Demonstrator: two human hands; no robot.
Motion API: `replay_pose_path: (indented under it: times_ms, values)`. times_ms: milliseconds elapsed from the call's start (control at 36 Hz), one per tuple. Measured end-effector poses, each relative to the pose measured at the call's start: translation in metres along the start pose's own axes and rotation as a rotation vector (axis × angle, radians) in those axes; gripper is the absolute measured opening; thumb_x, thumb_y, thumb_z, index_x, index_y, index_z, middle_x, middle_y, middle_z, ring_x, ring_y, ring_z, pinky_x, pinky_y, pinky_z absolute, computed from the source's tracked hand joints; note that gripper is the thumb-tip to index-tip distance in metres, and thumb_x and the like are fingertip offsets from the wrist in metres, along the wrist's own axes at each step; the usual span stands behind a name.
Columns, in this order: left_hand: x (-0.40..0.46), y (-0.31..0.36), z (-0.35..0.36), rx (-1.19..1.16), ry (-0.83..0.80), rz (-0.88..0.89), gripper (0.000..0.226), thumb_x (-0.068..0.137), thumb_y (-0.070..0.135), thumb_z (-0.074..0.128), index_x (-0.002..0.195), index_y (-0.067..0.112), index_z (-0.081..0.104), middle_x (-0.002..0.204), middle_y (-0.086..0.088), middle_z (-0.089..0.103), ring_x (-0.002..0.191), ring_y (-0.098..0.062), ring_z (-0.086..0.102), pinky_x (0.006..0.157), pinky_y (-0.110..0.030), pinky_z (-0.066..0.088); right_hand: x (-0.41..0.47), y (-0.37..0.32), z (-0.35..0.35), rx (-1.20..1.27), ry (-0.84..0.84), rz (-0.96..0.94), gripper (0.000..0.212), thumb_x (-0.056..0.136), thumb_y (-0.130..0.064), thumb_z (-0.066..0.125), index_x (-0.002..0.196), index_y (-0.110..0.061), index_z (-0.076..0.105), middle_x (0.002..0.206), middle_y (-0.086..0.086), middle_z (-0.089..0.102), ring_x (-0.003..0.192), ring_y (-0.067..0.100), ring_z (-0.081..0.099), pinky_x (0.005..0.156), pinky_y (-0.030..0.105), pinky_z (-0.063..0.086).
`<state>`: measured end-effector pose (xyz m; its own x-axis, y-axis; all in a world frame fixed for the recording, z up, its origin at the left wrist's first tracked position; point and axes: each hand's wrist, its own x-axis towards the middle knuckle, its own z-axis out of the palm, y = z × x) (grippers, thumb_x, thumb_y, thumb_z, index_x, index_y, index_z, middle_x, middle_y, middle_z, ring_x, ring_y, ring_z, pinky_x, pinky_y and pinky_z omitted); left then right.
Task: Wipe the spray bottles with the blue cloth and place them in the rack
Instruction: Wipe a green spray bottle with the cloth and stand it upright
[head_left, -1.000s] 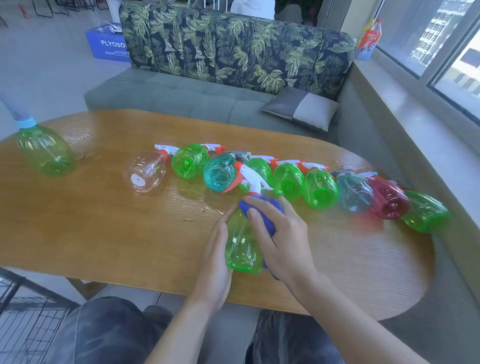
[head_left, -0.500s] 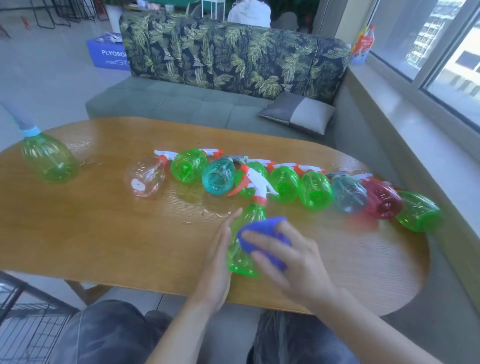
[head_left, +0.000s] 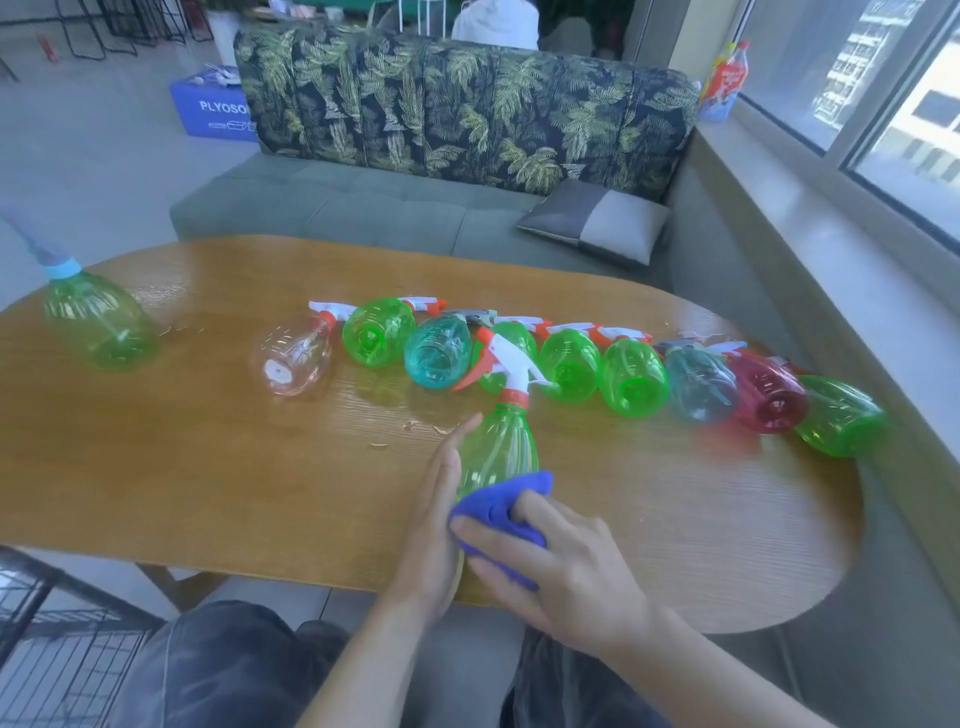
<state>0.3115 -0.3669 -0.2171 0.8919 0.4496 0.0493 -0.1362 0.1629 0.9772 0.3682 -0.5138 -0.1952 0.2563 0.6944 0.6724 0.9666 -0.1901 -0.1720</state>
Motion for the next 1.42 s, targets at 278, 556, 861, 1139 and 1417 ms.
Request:
replay_pose_path:
  times_ms: [278,556,861,1139,1417]
  values:
    - [-0.002,0.001,0.003,-0.060,-0.027,-0.019,0.056,0.106,0.067,0.046,0.154,0.040,0.057,0.165,0.005,0.050,0.158,-0.022,0.039,0.130,-0.062,0.025,0.047,0.024,-0.019,0.204,0.163,0.460,0.029,0.103,-0.043,0.058,0.124,-0.032,0.075,0.100,-0.006,0.060,0.087,0.005,0.060,0.080,0.019,0.048]
    - [-0.002,0.002,0.001,-0.095,-0.006,-0.043,0.053,0.108,0.062,0.046,0.151,0.036,0.060,0.162,-0.001,0.055,0.156,-0.027,0.043,0.129,-0.064,0.027,0.038,0.013,0.004,0.164,0.130,0.428,0.027,0.103,-0.038,0.060,0.121,-0.027,0.076,0.098,0.000,0.059,0.076,0.017,0.060,0.067,0.038,0.055]
    - [-0.002,0.008,-0.001,-0.096,-0.018,-0.059,0.055,0.104,0.067,0.044,0.152,0.043,0.057,0.164,0.003,0.051,0.151,-0.029,0.050,0.125,-0.063,0.037,0.003,-0.005,-0.001,-0.010,-0.003,-0.015,0.023,0.102,-0.038,0.066,0.120,-0.030,0.079,0.093,-0.006,0.037,0.071,0.011,0.043,0.048,0.021,0.028]
    - [-0.007,0.010,0.004,-0.208,-0.047,-0.024,0.091,0.077,0.073,0.085,0.156,0.039,0.053,0.160,-0.004,0.057,0.148,-0.029,0.053,0.118,-0.056,0.044,0.015,0.002,-0.017,0.678,0.324,0.907,0.021,0.098,-0.043,0.062,0.114,-0.040,0.075,0.105,-0.009,0.072,0.084,0.015,0.065,0.080,0.028,0.050]
    - [-0.004,0.006,0.005,-0.212,-0.071,-0.023,0.059,0.097,0.033,0.069,0.154,0.043,0.056,0.158,-0.001,0.059,0.148,-0.026,0.055,0.120,-0.053,0.041,0.016,-0.003,-0.003,0.991,0.362,1.182,0.020,0.105,-0.024,0.060,0.119,-0.027,0.074,0.120,-0.005,0.074,0.112,0.020,0.069,0.097,0.039,0.054]
